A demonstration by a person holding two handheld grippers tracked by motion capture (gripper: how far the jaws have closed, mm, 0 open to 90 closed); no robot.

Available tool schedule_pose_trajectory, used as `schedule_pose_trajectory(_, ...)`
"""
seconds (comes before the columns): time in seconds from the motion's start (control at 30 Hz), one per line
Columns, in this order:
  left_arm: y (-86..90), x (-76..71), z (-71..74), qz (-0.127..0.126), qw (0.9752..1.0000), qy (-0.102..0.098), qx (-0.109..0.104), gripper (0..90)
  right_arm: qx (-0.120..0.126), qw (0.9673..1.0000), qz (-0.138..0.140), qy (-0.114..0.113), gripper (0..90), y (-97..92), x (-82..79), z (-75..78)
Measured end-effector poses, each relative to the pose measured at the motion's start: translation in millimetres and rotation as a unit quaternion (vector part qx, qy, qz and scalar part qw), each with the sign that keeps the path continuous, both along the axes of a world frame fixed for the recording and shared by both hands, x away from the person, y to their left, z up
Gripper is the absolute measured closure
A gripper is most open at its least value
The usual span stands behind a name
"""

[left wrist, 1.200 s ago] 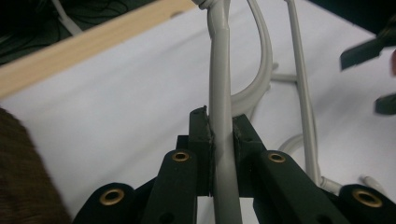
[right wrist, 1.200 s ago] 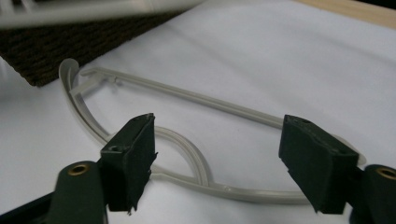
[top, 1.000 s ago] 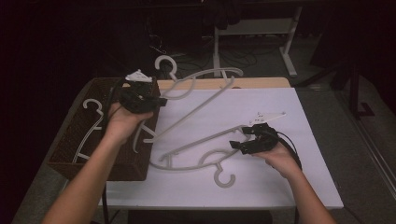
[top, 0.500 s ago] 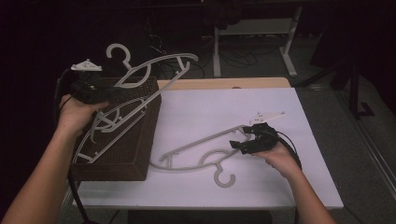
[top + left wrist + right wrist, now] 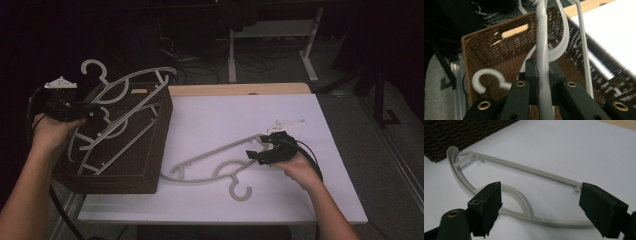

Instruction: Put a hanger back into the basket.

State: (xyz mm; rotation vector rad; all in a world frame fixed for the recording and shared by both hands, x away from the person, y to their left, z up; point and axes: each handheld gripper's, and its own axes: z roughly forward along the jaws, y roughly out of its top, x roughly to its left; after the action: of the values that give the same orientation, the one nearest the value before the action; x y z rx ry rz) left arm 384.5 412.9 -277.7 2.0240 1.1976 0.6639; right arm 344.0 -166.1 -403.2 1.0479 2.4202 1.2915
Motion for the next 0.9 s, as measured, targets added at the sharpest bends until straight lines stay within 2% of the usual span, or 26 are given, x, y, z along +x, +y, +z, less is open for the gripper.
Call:
schedule_pose_trajectory(0.17,19.7,-5.8,-9.2,0.013,0.9999,0.005,0.004,81.9,-0.002,1.0,-0.001,0.0,17.8,0.1,0.3,-0.4)
schedule_pose_trajectory(0.3,28.4,-8.2,-17.6,0.015,0.9998,0.011,0.007,81.9,-0.002,1.0,-0.001,0.001,18.0,1.2,0.6,-0.6)
schedule_pose_trajectory(0.53,33.9,-7.7,-32.6,0.012,0.9997,0.021,0.005,81.9,-0.004,1.0,0.001,0.003,18.0,2.2,1.2,-1.3)
schedule_pose_trajectory(0.77,30.7,-3.5,-42.9,0.007,0.9992,0.032,0.021,81.8,-0.004,1.0,-0.001,0.003,18.0,1.3,1.5,-1.4)
schedule_pose_trajectory(0.9,31.0,-1.8,-53.5,0.005,0.9988,0.045,0.021,81.6,-0.004,1.0,-0.001,0.002,18.0,1.1,1.3,-1.2)
